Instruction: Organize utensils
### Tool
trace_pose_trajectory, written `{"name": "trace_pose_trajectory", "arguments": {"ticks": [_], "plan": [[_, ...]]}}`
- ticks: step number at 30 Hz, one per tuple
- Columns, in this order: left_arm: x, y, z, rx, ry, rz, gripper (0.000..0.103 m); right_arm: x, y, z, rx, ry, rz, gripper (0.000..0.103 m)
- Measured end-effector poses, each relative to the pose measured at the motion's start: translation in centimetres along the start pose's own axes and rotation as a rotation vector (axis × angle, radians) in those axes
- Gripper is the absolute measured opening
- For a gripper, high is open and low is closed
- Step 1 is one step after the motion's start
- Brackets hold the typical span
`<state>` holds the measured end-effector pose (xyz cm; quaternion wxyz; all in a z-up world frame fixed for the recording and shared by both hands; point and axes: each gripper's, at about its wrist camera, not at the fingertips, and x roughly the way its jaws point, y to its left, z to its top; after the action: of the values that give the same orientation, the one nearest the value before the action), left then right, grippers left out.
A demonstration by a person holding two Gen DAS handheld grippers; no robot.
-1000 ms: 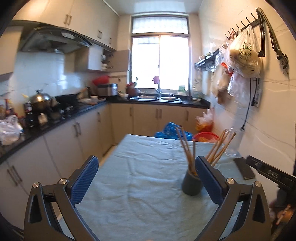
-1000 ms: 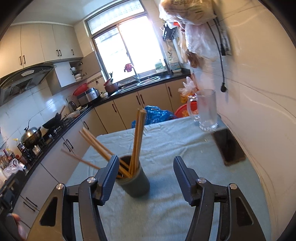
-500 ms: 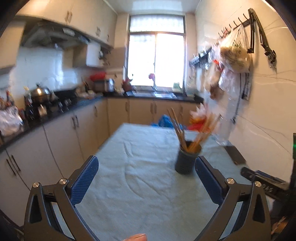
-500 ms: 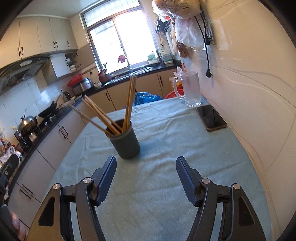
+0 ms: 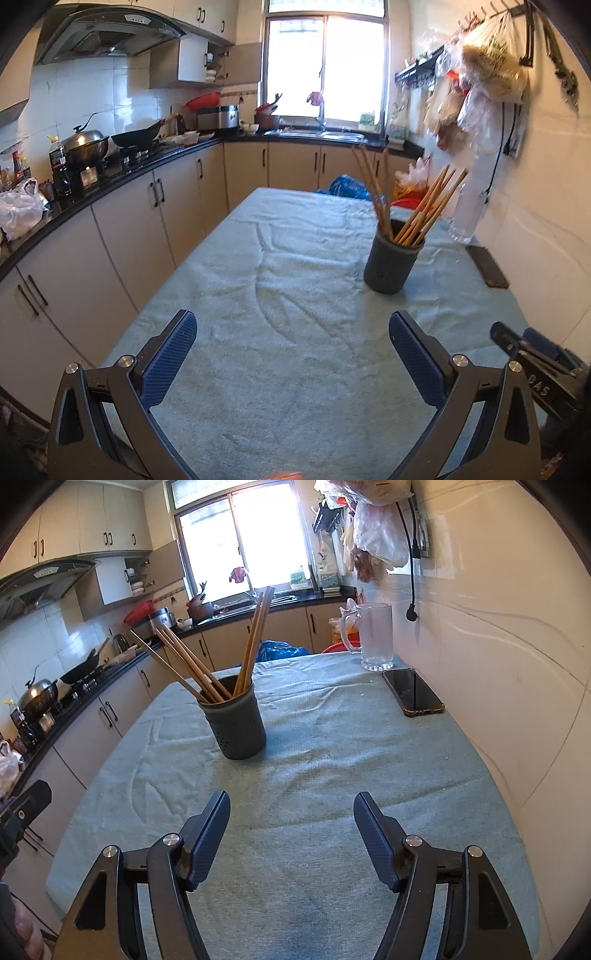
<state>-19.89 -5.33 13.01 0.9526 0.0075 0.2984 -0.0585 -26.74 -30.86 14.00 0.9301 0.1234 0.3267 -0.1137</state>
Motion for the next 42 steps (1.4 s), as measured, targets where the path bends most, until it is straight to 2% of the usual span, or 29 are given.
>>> {"name": "trace_pose_trajectory", "arguments": {"ticks": [6, 16, 26, 42], "plan": [[1.2, 0.1, -0.4, 0.007, 0.042, 0.007, 0.103, 0.4, 0.5, -0.2, -0.014, 0.005, -0.021, 0.077], [1.8, -0.1, -0.5, 0.017, 0.062, -0.003, 0.103, 0.5, 1.0, -0.3, -0.030, 0.002, -0.038, 0.077], [1.9, -0.4, -0.7, 0.028, 0.064, -0.006, 0.103, -0.2, 1.2, -0.3, -0.039, -0.043, -0.057, 0.079], [1.9, -0.5, -0.8, 0.035, 0.066, -0.013, 0.103, -0.3, 1.5, -0.5, -0.051, -0.056, -0.053, 0.080]]}}
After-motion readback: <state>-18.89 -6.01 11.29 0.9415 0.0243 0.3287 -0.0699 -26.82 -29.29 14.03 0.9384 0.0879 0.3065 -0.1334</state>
